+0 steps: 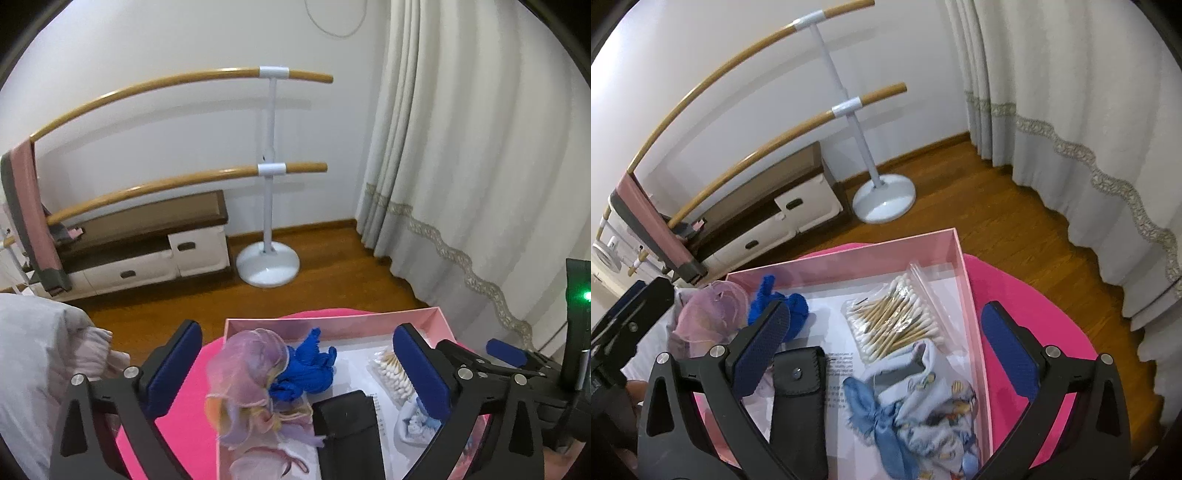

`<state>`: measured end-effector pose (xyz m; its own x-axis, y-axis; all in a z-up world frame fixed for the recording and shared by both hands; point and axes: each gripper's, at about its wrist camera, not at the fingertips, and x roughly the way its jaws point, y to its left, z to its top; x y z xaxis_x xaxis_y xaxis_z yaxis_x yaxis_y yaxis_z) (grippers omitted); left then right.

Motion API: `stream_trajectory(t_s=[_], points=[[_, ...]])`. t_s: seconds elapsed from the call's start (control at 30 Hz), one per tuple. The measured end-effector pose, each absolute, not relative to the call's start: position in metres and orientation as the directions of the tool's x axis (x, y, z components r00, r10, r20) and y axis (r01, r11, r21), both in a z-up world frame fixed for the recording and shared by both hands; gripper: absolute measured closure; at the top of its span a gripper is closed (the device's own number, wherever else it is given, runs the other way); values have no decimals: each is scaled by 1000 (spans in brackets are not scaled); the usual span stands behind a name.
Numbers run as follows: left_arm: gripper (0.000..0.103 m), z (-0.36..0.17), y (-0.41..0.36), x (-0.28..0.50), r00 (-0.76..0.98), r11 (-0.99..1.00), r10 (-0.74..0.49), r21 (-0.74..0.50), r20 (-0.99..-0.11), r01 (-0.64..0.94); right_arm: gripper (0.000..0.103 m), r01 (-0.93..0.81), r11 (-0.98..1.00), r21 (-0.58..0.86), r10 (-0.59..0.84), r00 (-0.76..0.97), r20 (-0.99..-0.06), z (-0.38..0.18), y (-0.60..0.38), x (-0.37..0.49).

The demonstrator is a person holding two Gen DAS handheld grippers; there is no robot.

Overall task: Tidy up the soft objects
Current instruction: 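Open both tools to drop the cloth and swab bag into the box, then withdraw both tools and move them toward the remaining items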

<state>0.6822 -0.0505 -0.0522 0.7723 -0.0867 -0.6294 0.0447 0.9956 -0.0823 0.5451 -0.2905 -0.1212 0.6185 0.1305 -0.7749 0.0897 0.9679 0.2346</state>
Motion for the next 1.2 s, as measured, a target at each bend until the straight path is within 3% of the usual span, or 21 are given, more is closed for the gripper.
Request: stream_trajectory(t_s=[0.37,0.73,1.2], points=[[0,-48,-51,590,835,1000,-17,-2,-550,19,0,63,993,98,21,729,-684,-65,-254,475],[0,-62,-37,486,860,1000,-21,-26,-510,10,0,70,997,24,-42,806,-590,-33,-227,393],[0,-49,-18,379,894,1000,10,-22,-448,-22,0,64,997,45,-33,863,-505,-12,-219,317]])
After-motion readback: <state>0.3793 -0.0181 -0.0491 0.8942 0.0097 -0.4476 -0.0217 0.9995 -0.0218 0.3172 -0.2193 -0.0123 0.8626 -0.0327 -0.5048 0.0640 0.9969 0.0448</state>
